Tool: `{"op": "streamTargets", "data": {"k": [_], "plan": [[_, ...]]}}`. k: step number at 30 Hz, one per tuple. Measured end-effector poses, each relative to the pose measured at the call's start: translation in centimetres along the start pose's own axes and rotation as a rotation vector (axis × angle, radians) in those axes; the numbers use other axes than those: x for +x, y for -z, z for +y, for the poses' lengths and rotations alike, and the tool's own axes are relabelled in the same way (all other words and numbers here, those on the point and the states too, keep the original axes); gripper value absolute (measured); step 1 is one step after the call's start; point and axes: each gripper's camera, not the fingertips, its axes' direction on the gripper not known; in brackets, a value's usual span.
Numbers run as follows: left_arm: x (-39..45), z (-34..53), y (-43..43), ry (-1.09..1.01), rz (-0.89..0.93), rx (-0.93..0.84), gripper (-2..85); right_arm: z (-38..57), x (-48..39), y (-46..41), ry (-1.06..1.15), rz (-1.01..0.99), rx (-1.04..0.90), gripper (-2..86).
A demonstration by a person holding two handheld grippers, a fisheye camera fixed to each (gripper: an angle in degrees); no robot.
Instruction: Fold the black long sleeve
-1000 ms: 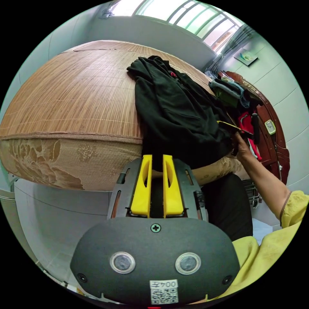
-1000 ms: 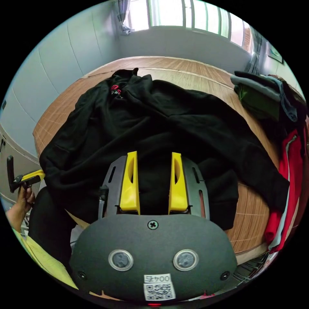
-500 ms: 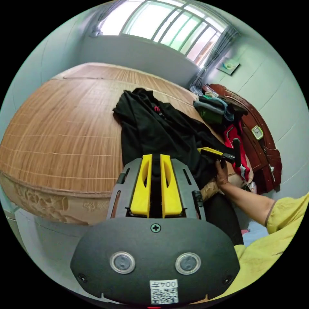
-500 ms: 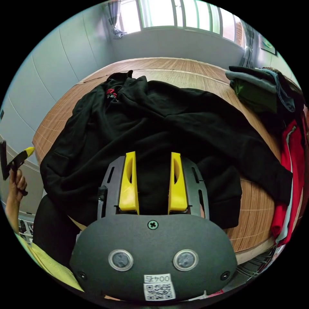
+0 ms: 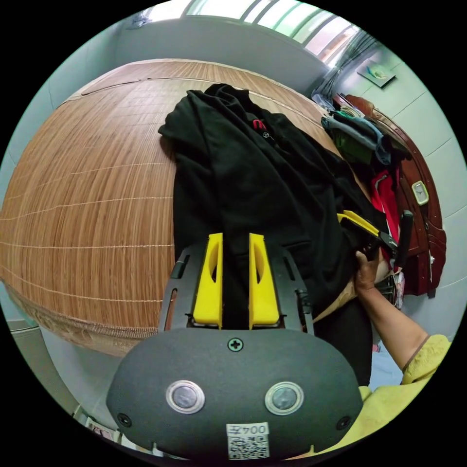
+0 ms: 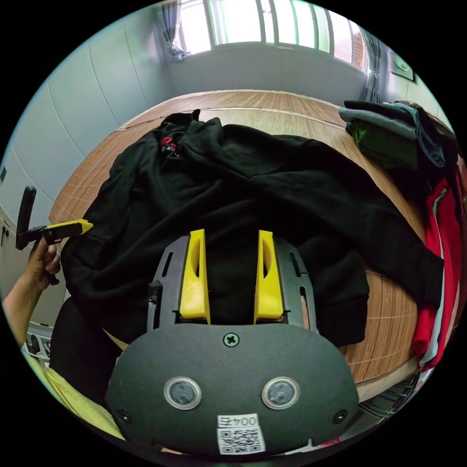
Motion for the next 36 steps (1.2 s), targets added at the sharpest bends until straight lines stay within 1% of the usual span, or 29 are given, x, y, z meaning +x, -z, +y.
{"op": "streamTargets", "data": {"k": [3, 6, 8, 10, 11, 13, 16, 18, 20, 22, 24, 26, 27, 28, 29, 32, 33, 34, 36], "plan": [[-0.5, 0.1, 1.8, -0.008, 0.053, 0.036, 3.3, 0.0, 0.2, -0.2, 0.002, 0.006, 0.002, 14.7], [-0.7, -0.2, 6.5, -0.029, 0.047, 0.149, 2.1, -0.1, 0.0, -0.5, 0.014, 0.031, 0.001, 14.7], [-1.6, -1.0, 10.9, -0.048, -0.02, 0.235, 1.8, -0.1, 0.3, -0.7, 0.011, 0.026, 0.001, 14.7], [-4.7, -2.5, 17.9, -0.035, -0.176, 0.352, 1.6, -0.1, 0.6, -0.8, 0.009, 0.02, 0.001, 14.8], [-5.8, -2.8, 19.7, -0.022, -0.215, 0.378, 1.6, -0.1, 0.6, -0.9, 0.009, 0.021, 0.001, 14.8], [-11.3, -4.0, 26.0, 0.081, -0.329, 0.439, 1.5, -0.2, 0.7, -1.0, 0.012, 0.024, 0.003, 14.8], [-17.8, -3.5, 30.2, 0.235, -0.36, 0.424, 1.5, -0.2, 0.9, -1.2, 0.015, 0.027, 0.004, 14.8], [-19.2, -2.1, 30.3, 0.252, -0.307, 0.4, 1.5, -0.3, 1.0, -1.3, 0.024, 0.025, 0.004, 14.8], [-18.5, -0.2, 28.8, 0.187, -0.277, 0.382, 1.6, -0.3, 1.2, -1.4, 0.022, 0.017, 0.002, 14.9], [-17.4, 2.3, 24.9, 0.15, -0.277, 0.299, 1.7, -0.4, 1.3, -1.6, 0.028, 0.018, 0.001, 14.9], [-17.7, 4.1, 21.9, 0.175, -0.262, 0.245, 1.9, -0.4, 1.2, -1.8, 0.039, 0.03, -0.001, 14.8], [-18.8, 5.7, 19.4, 0.212, -0.142, 0.208, 2.2, -0.5, 1.1, -1.9, 0.044, 0.038, -0.002, 14.8], [-19.5, 6.6, 18.3, 0.233, -0.026, 0.207, 2.5, -0.5, 1.1, -2.0, 0.043, 0.038, -0.002, 14.8], [-19.7, 7.2, 17.7, 0.241, 0.04, 0.221, 3.0, -0.5, 1.2, -2.1, 0.042, 0.034, -0.002, 14.8], [-19.5, 7.3, 17.5, 0.233, 0.051, 0.217, 3.2, -0.5, 1.3, -2.1, 0.041, 0.032, -0.002, 14.8], [-16.3, 5.8, 16.1, 0.046, -0.043, 0.087, 5.4, -0.6, 1.3, -2.3, 0.044, 0.033, -0.002, 14.8], [-15.1, 5.2, 15.6, -0.005, -0.146, 0.051, 7.0, -0.6, 1.3, -2.4, 0.046, 0.036, -0.002, 14.8], [-14.5, 4.6, 15.2, -0.011, -0.272, 0.037, 10.5, -0.6, 1.3, -2.5, 0.048, 0.038, -0.002, 14.8], [-14.3, 4.0, 14.6, -0.021, -0.365, 0.044, 14.0, -0.7, 1.2, -2.6, 0.049, 0.039, -0.002, 14.8]]}}
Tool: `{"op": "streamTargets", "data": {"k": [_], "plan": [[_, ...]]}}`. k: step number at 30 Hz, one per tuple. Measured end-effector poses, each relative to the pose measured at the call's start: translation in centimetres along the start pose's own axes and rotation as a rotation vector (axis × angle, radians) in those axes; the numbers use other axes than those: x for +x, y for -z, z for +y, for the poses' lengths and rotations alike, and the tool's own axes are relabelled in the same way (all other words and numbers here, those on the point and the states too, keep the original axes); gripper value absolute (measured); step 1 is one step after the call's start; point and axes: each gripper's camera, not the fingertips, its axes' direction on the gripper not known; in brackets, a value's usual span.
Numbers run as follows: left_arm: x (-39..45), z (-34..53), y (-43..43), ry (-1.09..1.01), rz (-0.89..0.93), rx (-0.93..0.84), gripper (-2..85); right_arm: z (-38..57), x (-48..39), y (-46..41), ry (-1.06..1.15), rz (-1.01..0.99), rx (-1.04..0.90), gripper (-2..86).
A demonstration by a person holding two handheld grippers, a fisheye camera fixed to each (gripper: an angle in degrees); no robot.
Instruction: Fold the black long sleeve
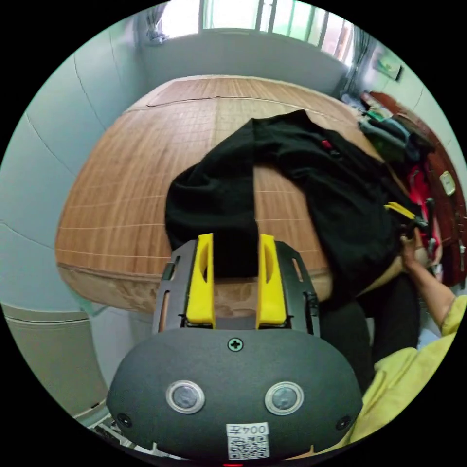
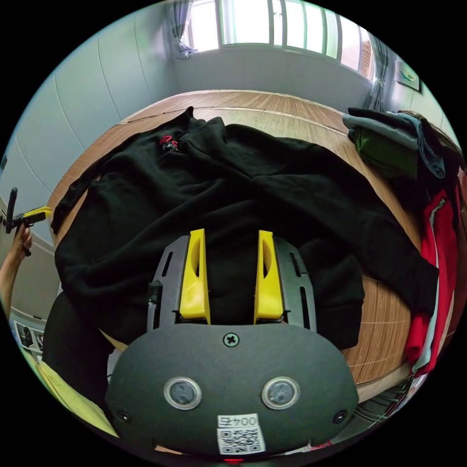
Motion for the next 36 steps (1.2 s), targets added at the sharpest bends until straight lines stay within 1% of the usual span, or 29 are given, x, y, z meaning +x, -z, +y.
{"op": "streamTargets", "data": {"k": [2, 3, 5, 6, 7, 9, 11, 14, 16, 17, 18, 19, 21, 24, 26, 28, 29, 31, 33, 36], "plan": [[0.2, -0.3, -1.1, -0.003, 0.01, -0.012, 15.8, -0.1, 0.0, -0.1, 0.002, 0.002, 0.0, 14.8], [0.6, -0.4, -2.2, -0.022, 0.034, -0.044, 16.3, -0.1, -0.1, -0.2, 0.004, 0.004, 0.0, 14.9], [1.6, -0.3, -3.9, -0.067, 0.004, -0.094, 15.9, -0.2, -0.2, -0.3, 0.008, 0.008, 0.0, 15.0], [2.0, 0.0, -4.3, -0.078, -0.052, -0.09, 14.9, -0.2, -0.3, -0.4, 0.01, 0.011, 0.0, 15.1], [2.3, 0.1, -4.3, -0.094, -0.058, -0.074, 12.8, -0.2, -0.3, -0.5, 0.011, 0.012, 0.001, 15.1], [2.1, -0.2, -3.5, -0.1, -0.043, -0.076, 9.1, -0.3, -0.4, -0.6, 0.011, 0.012, 0.001, 15.1], [0.9, -1.1, -1.3, -0.107, -0.013, -0.023, 6.7, -0.4, -0.4, -0.7, 0.012, 0.013, 0.002, 15.0], [-6.1, -4.7, 5.6, 0.026, -0.052, 0.141, 5.6, -0.5, -0.6, -0.8, 0.014, 0.016, 0.002, 15.0], [-16.3, -7.0, 12.7, 0.302, -0.043, 0.331, 6.2, -0.5, -0.8, -1.0, 0.017, 0.02, 0.003, 15.0], [-18.8, -7.3, 14.1, 0.367, -0.019, 0.369, 6.5, -0.6, -0.8, -1.0, 0.017, 0.02, 0.003, 15.0], [-23.0, -7.7, 16.1, 0.471, 0.026, 0.402, 8.0, -0.6, -0.9, -1.0, 0.018, 0.021, 0.004, 14.9], [-26.3, -8.4, 16.9, 0.514, 0.089, 0.359, 9.5, -0.7, -1.0, -1.1, 0.018, 0.023, 0.004, 14.9], [-28.5, -8.7, 16.9, 0.52, 0.171, 0.296, 11.2, -0.7, -1.2, -1.1, 0.018, 0.024, 0.005, 14.9], [-25.9, -7.2, 15.3, 0.405, 0.228, 0.308, 9.6, -0.9, -1.3, -1.2, 0.018, 0.021, 0.005, 15.1], [-22.4, -5.5, 12.2, 0.329, 0.311, 0.269, 8.4, -1.1, -1.5, -1.3, 0.017, 0.02, 0.004, 15.1], [-16.2, -1.9, 6.7, 0.231, 0.46, 0.198, 7.4, -1.3, -1.7, -1.4, 0.019, 0.021, 0.002, 15.1], [-14.5, -0.8, 5.4, 0.215, 0.495, 0.172, 7.2, -1.4, -1.7, -1.4, 0.019, 0.021, 0.001, 15.1], [-8.0, 4.0, 0.7, 0.166, 0.623, 0.096, 6.6, -1.7, -1.9, -1.4, 0.018, 0.02, -0.004, 15.0], [-4.1, 7.6, -1.6, 0.155, 0.677, 0.064, 5.8, -1.9, -2.0, -1.4, 0.015, 0.013, -0.011, 14.9], [0.6, 12.2, -3.9, 0.14, 0.705, 0.018, 4.6, -2.4, -2.3, -1.4, 0.025, 0.003, -0.02, 15.1]]}}
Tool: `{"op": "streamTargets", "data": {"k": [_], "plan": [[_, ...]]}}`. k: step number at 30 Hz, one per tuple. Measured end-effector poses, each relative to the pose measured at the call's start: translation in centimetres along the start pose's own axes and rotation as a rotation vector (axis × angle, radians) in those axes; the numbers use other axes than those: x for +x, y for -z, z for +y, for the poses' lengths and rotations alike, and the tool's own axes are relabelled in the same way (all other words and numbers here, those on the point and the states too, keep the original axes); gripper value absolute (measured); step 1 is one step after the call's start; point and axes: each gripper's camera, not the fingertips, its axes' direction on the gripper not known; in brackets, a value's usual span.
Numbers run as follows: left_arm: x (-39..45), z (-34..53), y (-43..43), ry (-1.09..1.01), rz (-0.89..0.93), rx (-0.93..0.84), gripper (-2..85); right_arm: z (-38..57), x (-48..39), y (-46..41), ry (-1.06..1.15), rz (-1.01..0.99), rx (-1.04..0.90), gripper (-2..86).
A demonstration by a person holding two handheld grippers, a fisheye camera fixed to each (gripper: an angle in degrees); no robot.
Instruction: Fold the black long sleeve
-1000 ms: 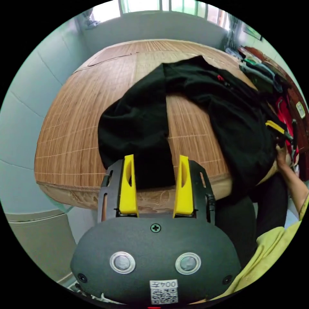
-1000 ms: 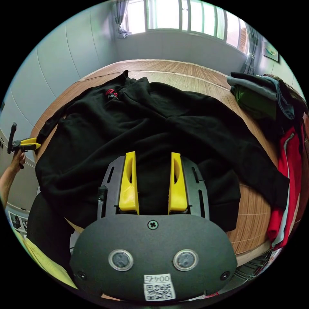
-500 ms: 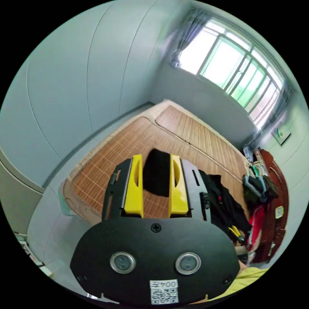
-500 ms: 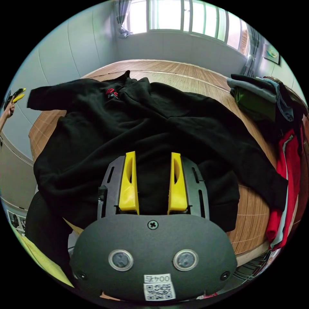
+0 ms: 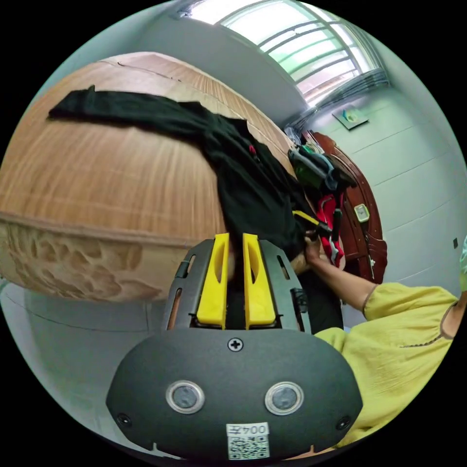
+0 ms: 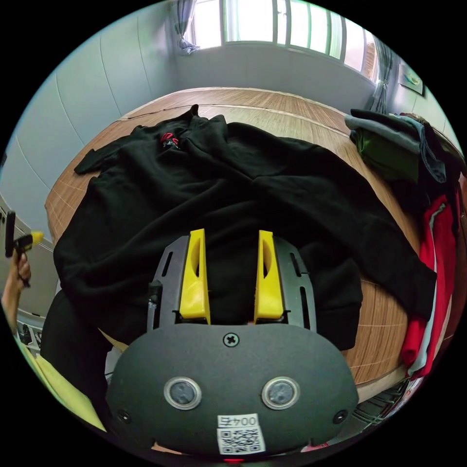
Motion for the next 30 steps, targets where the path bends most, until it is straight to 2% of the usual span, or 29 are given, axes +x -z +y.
{"op": "streamTargets", "data": {"k": [5, 8, 11, 15, 21, 30], "plan": [[1.4, 4.0, -3.2, 0.03, -0.036, -0.018, 4.2, -0.5, -2.1, 0.1, 0.058, 0.07, 0.009, 14.9], [1.5, 4.8, -4.1, 0.088, -0.007, 0.01, 5.0, -1.0, -1.7, 0.1, 0.037, 0.024, 0.002, 14.8], [2.9, 4.6, -5.7, 0.062, -0.05, -0.024, 5.9, -1.5, -1.3, 0.2, 0.012, -0.019, -0.008, 14.8], [4.8, 4.1, -8.1, 0.034, -0.098, -0.072, 6.8, -2.1, -2.7, 0.4, 0.02, 0.026, -0.004, 14.8], [6.9, 4.9, -9.4, 0.024, -0.141, -0.058, 7.8, -3.1, -2.6, 0.7, -0.009, -0.03, -0.008, 14.9], [6.1, 8.9, -9.7, 0.063, -0.142, 0.017, 10.6, -5.0, -5.2, 1.1, 0.01, 0.024, -0.016, 14.8]]}}
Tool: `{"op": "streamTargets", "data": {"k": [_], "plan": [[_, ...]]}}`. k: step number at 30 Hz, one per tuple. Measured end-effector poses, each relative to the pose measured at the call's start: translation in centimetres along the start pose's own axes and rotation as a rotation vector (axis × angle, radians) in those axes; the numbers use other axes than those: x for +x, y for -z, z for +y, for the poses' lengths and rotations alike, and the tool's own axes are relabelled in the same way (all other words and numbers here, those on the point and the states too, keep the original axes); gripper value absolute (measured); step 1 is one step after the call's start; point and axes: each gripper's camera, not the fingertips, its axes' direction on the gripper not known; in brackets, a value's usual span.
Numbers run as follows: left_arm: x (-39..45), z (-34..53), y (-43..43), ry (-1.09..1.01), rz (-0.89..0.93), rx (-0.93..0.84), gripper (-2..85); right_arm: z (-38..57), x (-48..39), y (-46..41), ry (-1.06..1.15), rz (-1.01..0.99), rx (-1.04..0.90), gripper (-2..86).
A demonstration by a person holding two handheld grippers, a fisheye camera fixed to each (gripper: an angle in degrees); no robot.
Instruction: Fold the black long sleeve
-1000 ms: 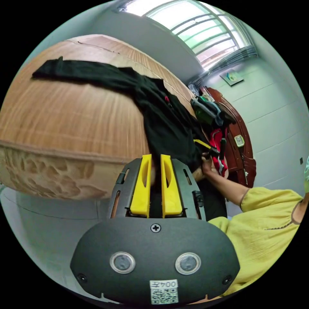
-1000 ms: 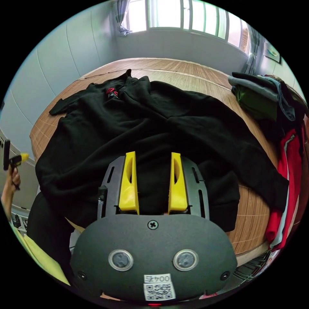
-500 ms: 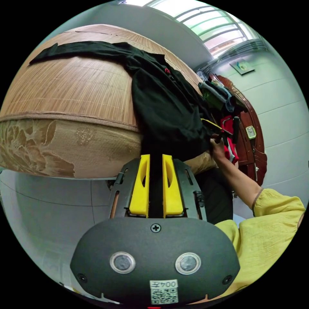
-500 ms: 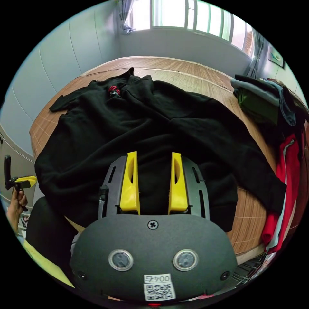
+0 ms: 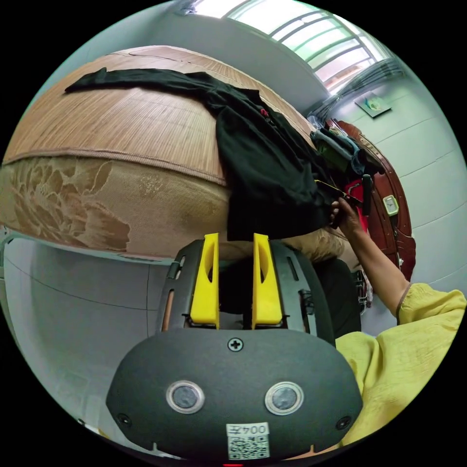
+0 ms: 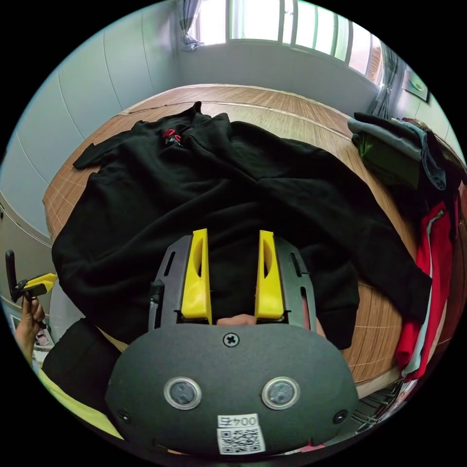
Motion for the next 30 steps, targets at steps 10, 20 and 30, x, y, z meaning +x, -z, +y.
{"op": "streamTargets", "data": {"k": [10, 20, 30], "plan": [[2.8, -0.8, -3.7, -0.032, 0.004, -0.002, 11.7, -1.6, 1.5, 5.7, -0.018, -0.042, 0.127, 11.3], [6.0, -0.7, -5.4, -0.079, -0.009, -0.024, 11.5, -9.1, 0.4, 3.6, 0.318, 0.171, -0.065, 10.8], [8.1, -1.6, -7.1, -0.098, -0.06, -0.052, 11.6, -23.1, 17.6, 15.0, -0.099, 0.308, -0.005, 3.4]]}}
